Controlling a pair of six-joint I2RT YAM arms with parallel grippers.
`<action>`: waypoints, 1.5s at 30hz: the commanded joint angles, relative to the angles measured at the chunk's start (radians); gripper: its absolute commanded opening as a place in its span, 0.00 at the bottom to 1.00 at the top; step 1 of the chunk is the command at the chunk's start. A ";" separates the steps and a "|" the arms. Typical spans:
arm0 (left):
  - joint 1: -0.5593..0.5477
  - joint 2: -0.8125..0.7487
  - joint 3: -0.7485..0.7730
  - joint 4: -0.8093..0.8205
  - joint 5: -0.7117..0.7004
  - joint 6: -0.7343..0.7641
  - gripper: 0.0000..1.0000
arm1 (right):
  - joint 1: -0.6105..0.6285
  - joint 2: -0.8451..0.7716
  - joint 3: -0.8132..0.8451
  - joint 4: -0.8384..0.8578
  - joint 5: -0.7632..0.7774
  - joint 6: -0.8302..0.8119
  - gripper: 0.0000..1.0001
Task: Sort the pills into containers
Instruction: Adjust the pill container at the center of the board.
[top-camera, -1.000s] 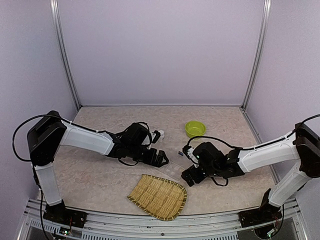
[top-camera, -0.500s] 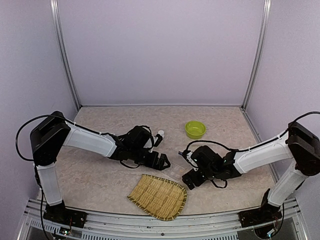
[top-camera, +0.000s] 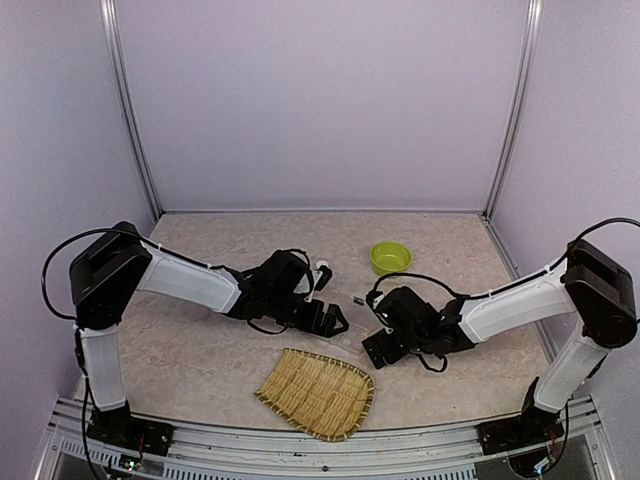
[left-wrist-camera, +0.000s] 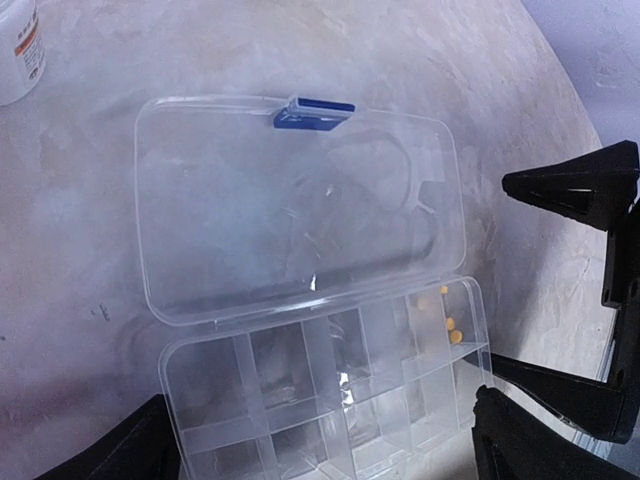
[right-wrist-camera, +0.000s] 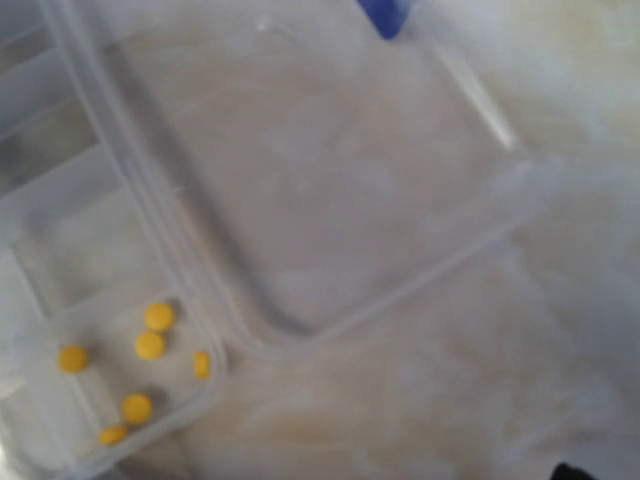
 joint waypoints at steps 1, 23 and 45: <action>-0.009 0.046 0.046 0.027 0.038 -0.012 0.99 | -0.040 0.032 0.013 -0.024 0.053 0.005 1.00; -0.049 0.058 0.078 0.044 0.075 -0.034 0.99 | -0.173 0.035 0.035 -0.062 0.092 -0.022 1.00; -0.150 0.101 0.093 0.110 0.133 -0.091 0.99 | -0.287 -0.027 0.037 -0.129 0.072 -0.011 1.00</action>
